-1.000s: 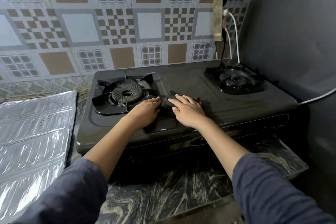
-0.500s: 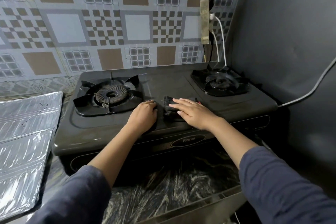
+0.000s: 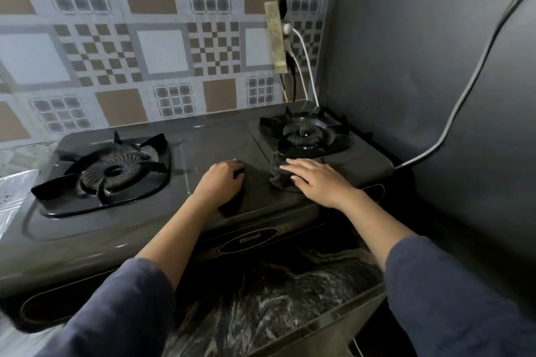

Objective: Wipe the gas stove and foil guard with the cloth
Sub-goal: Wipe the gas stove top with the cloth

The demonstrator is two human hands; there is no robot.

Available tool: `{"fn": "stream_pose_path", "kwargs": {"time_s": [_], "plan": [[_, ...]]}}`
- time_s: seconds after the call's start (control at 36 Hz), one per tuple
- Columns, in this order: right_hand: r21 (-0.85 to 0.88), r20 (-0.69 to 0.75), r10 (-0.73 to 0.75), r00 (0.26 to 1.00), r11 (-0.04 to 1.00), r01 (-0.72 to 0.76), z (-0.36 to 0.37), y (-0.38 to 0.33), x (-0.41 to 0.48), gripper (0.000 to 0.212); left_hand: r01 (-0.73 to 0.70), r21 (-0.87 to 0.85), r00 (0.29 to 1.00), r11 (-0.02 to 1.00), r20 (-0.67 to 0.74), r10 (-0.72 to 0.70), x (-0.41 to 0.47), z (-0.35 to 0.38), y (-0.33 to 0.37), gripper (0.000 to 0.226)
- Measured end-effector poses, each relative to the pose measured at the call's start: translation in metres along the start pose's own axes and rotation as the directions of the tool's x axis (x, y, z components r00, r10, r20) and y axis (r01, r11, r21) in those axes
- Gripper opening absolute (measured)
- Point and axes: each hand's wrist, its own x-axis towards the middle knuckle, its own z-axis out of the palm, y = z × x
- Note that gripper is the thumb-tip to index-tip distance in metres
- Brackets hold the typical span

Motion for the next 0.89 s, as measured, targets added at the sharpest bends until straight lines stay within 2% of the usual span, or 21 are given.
{"fn": "stream_pose_path", "kwargs": {"time_s": [0.22,0.42,0.56,0.61,0.69,0.83,0.89], "plan": [[-0.011,-0.137,0.011,0.991,1.0,-0.013,-0.003,0.047,-0.014,0.038,-0.051,-0.019,0.999,0.999,0.007,0.051,0.025,0.015,0.029,0.038],[-0.011,-0.256,0.112,0.96,0.993,-0.118,-0.008,0.098,-0.022,0.037,-0.101,-0.026,0.994,0.995,0.032,0.102,0.042,0.028,0.054,0.037],[0.009,-0.373,0.214,0.903,0.974,-0.227,-0.007,0.117,-0.025,0.036,-0.095,-0.018,0.996,0.995,-0.004,0.095,0.049,0.036,0.064,0.035],[0.058,-0.461,0.273,0.845,0.959,-0.278,-0.004,0.115,-0.025,0.035,-0.095,-0.029,0.995,0.995,-0.016,0.095,0.05,0.036,0.061,0.034],[0.168,-0.606,0.386,0.695,0.917,-0.363,0.006,0.105,-0.022,0.043,-0.112,-0.043,0.994,0.993,-0.005,0.111,0.049,0.035,0.057,0.035],[0.376,-0.571,0.636,0.518,0.764,-0.524,0.02,0.082,-0.015,0.037,-0.143,-0.066,0.988,0.987,0.053,0.147,0.047,0.031,0.047,0.038],[0.431,-0.546,0.681,0.488,0.727,-0.534,0.021,0.076,-0.014,0.038,-0.162,-0.053,0.982,0.985,0.09,0.166,0.047,0.029,0.042,0.04]]}}
